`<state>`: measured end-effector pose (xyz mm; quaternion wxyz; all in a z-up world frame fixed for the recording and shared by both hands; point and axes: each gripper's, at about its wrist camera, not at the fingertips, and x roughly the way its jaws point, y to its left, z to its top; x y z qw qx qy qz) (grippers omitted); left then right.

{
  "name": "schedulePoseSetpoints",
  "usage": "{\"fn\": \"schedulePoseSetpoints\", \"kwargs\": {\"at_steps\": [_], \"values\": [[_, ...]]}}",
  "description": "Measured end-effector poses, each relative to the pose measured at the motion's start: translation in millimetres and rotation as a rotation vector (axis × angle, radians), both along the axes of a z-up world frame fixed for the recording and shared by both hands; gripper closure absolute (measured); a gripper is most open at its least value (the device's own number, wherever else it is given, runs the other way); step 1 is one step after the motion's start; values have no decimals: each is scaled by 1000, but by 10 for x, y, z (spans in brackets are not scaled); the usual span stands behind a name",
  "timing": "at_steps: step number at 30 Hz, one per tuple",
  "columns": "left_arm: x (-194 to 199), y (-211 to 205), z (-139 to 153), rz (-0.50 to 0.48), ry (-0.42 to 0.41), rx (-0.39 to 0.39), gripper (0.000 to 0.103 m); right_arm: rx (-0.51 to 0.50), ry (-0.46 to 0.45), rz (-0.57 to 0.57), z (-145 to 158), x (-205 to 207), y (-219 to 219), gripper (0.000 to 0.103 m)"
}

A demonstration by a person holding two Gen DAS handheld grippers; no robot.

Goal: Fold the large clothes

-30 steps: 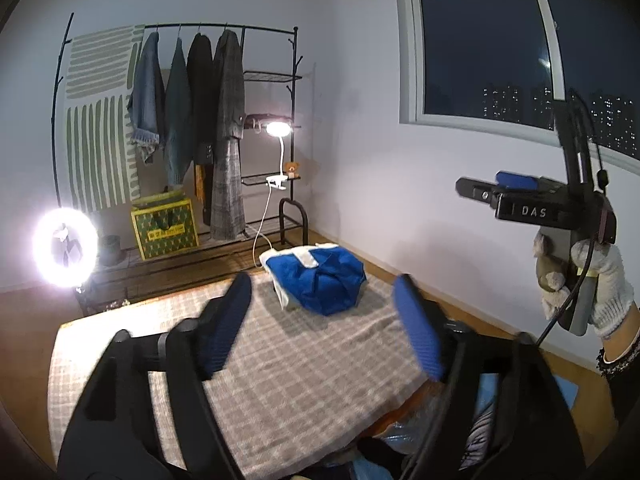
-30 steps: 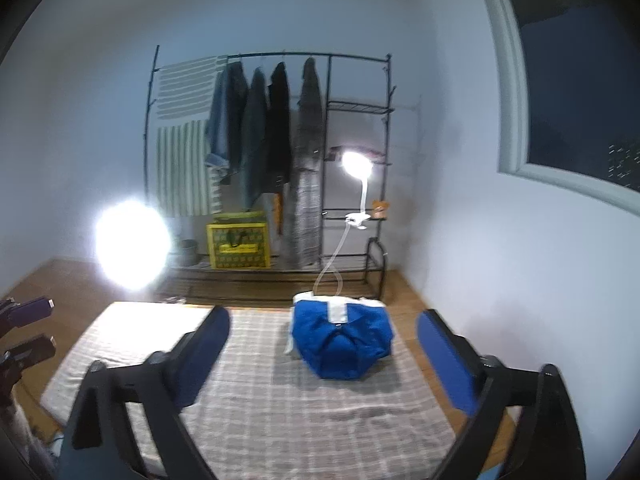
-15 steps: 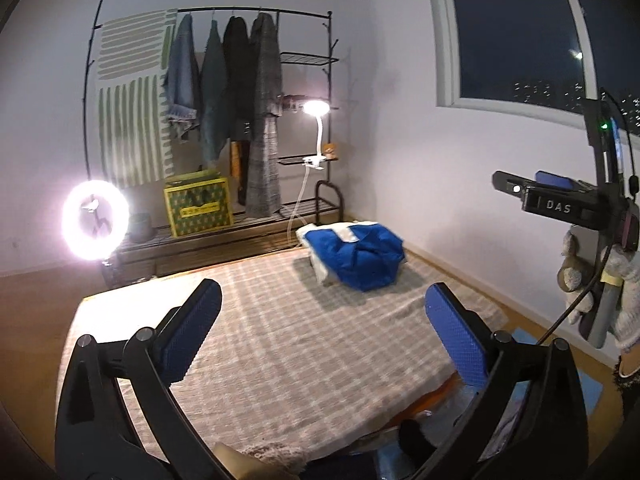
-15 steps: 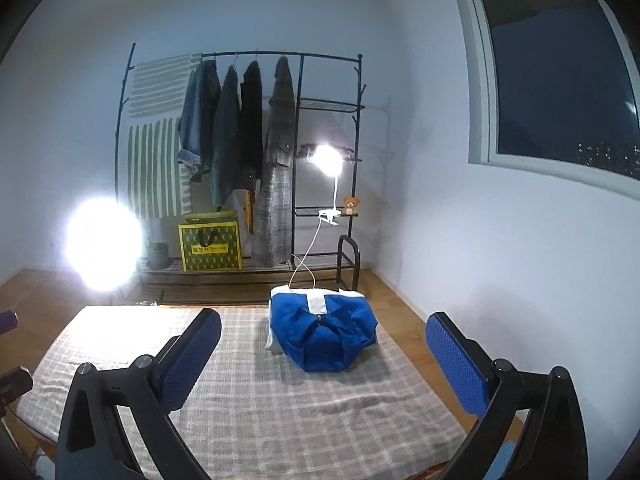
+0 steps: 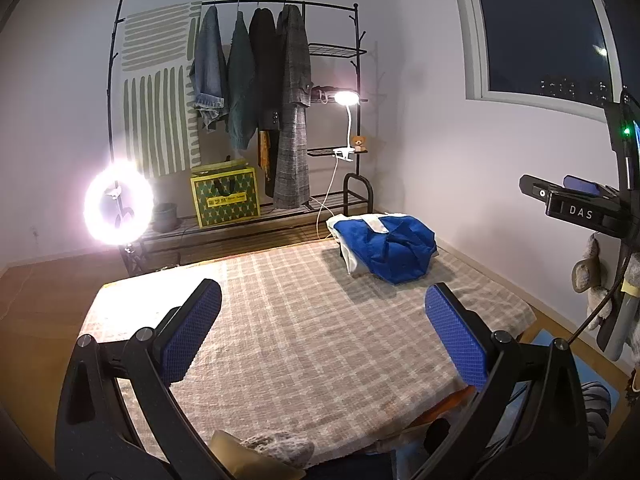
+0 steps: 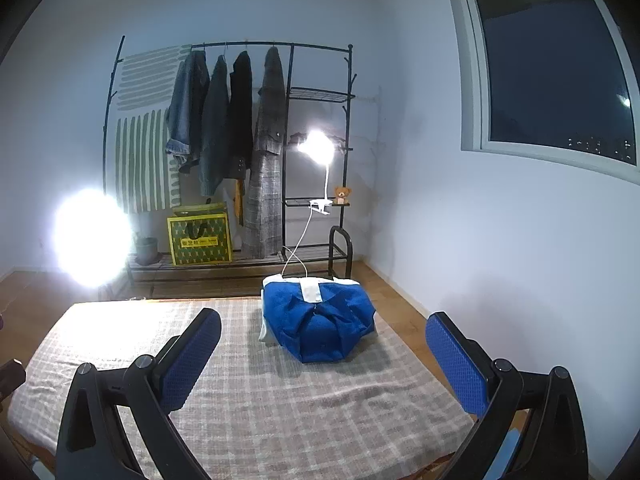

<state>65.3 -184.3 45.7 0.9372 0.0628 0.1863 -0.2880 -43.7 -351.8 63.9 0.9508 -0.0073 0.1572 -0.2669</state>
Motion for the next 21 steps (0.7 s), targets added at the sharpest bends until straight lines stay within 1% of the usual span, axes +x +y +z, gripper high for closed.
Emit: {"fn": "schedulePoseSetpoints", "kwargs": {"at_steps": [8,21], "values": [[7,5,-4,-1,-2,4,0,12,-1,-10,-60,9,-38,0],[3,13,-12,-1,-5,9,0,8,10,4,-109,40,-12,0]]}}
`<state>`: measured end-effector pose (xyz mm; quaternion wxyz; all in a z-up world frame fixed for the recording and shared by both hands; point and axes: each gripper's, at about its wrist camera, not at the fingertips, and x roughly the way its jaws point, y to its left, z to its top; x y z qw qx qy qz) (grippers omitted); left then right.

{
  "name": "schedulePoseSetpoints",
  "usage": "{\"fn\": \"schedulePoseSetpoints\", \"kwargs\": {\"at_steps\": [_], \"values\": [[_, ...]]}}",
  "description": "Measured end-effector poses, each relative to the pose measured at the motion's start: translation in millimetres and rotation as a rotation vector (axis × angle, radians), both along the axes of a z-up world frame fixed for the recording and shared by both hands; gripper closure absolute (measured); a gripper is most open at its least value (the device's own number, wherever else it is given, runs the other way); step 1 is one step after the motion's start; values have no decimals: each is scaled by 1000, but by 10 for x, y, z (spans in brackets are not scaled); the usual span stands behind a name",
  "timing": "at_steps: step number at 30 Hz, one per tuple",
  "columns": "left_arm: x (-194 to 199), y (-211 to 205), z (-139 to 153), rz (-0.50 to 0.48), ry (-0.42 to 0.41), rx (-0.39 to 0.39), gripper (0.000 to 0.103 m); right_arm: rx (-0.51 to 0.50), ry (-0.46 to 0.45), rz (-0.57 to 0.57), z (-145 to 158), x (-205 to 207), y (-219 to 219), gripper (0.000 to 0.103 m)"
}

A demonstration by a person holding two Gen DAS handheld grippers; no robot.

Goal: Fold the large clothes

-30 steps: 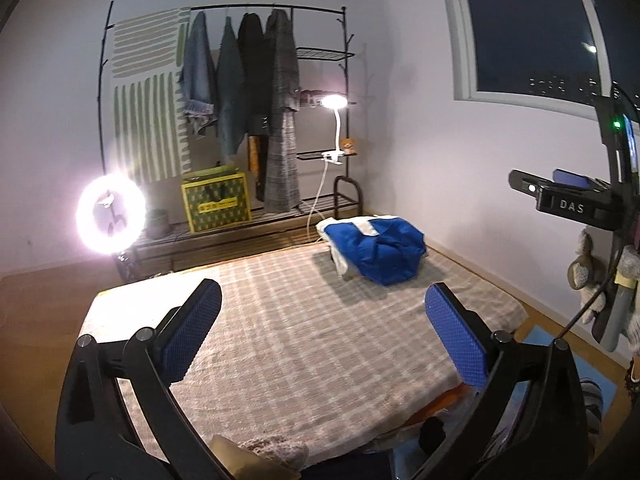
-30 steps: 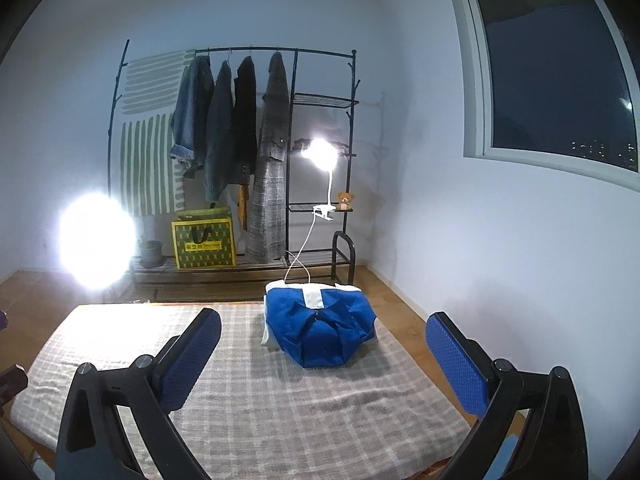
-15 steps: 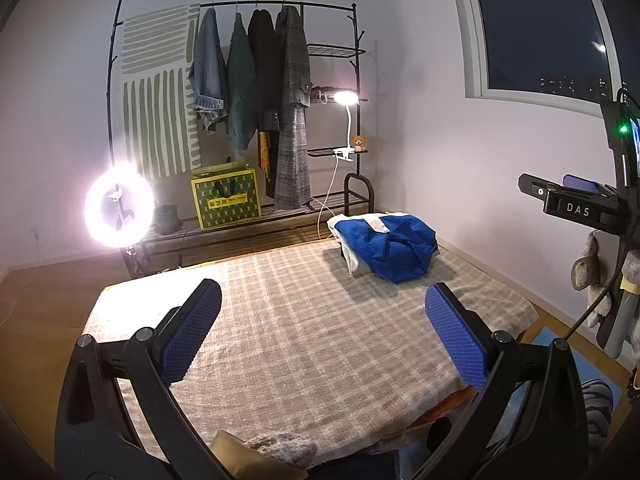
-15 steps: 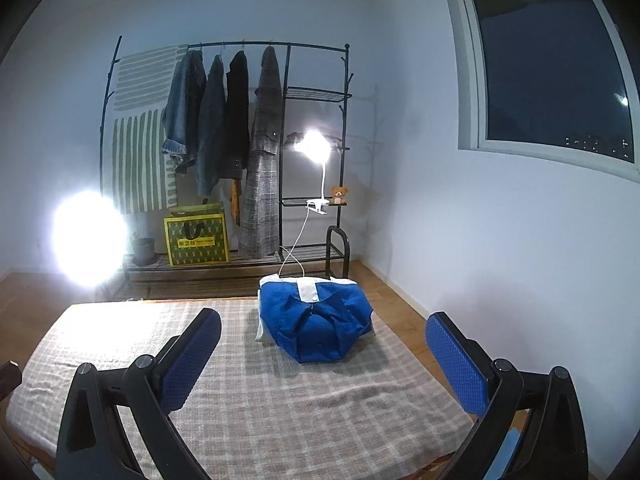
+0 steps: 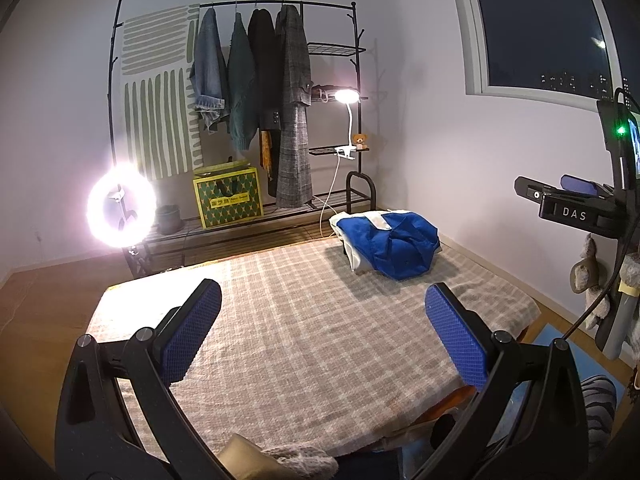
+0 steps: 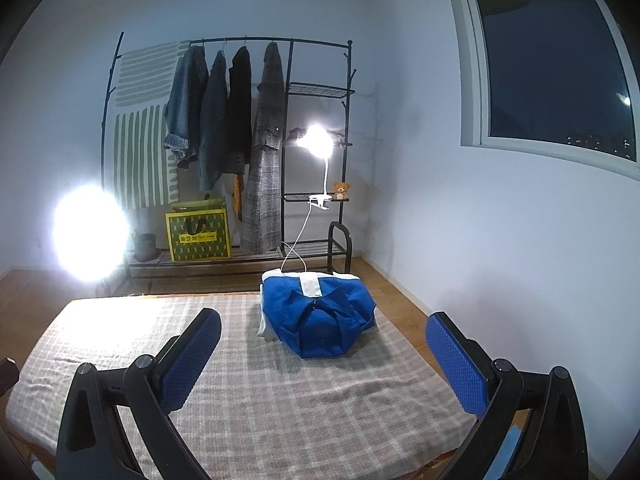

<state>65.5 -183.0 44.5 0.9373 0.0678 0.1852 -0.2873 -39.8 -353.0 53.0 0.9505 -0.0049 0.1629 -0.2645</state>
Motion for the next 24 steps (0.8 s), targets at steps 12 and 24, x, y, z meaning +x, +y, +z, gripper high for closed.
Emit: {"fn": "schedulePoseSetpoints", "kwargs": {"at_steps": [12,24], "values": [[-5,-3,-7,1,-5,2,0,2,8,5,-56,28,9,0],[121,86,-137,31,5,33,0,23,34,16,-230,177,-57,0]]}}
